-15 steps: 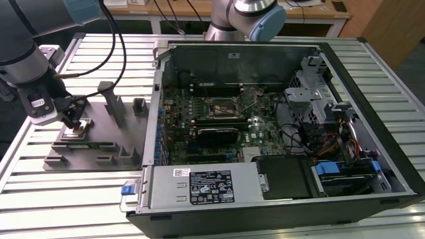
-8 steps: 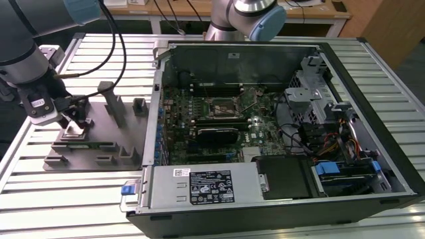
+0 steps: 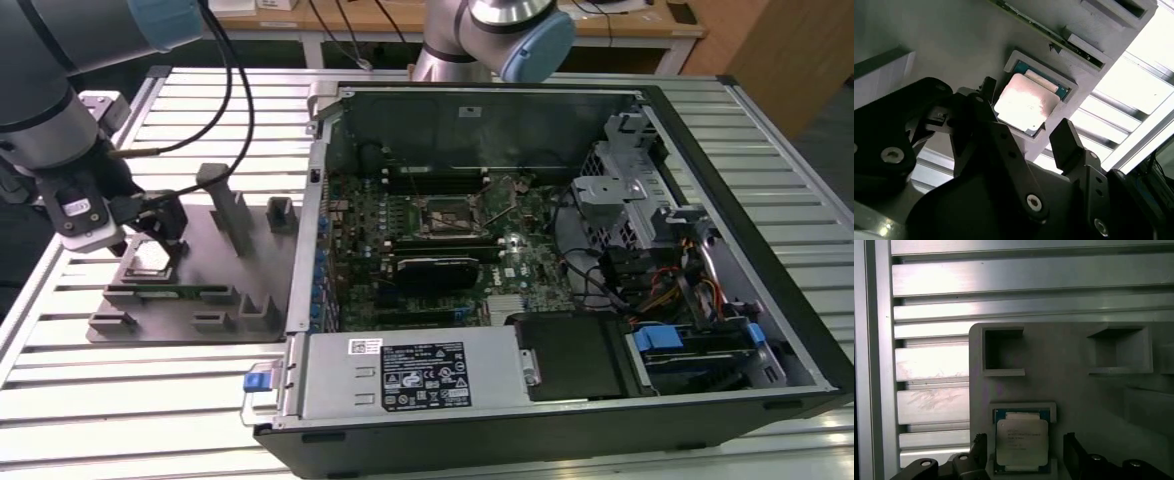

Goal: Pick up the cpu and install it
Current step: 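Pick up the cpu and move it towards the insertion slot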

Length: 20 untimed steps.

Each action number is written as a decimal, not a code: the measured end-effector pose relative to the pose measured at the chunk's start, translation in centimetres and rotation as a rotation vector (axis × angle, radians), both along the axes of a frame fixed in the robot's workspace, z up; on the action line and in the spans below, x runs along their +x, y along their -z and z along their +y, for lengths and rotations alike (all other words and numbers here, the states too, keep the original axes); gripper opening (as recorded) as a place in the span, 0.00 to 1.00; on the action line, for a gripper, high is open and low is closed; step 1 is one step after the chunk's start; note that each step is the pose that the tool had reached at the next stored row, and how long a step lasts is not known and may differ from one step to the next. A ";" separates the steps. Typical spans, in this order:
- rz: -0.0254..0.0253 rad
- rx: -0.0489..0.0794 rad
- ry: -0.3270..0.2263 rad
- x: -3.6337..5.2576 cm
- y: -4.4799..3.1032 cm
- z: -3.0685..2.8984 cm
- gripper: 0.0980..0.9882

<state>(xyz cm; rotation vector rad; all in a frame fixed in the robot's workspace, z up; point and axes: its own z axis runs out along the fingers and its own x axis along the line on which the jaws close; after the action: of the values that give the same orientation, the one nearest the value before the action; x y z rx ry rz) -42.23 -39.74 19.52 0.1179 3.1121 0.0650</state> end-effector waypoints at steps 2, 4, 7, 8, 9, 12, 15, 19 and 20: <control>0.0005 0.000 0.000 -0.01 0.27 0.00 0.68; 0.0006 0.000 0.000 -0.01 0.57 0.00 0.68; 0.0005 0.000 0.000 -0.01 0.93 0.00 0.68; 0.0006 0.000 0.000 -0.01 0.97 0.00 0.68; 0.0007 0.000 0.000 -0.01 0.97 0.00 0.68; 0.0006 0.000 0.000 -0.01 0.98 0.00 0.68; 0.0002 0.000 0.000 0.00 1.11 0.00 0.68; 0.0007 0.000 0.000 -0.01 1.10 0.00 0.68; 0.0007 0.000 0.000 -0.01 1.10 0.00 0.68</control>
<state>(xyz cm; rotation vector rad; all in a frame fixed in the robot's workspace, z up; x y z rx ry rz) -42.24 -39.74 18.42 0.1180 3.1128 0.0644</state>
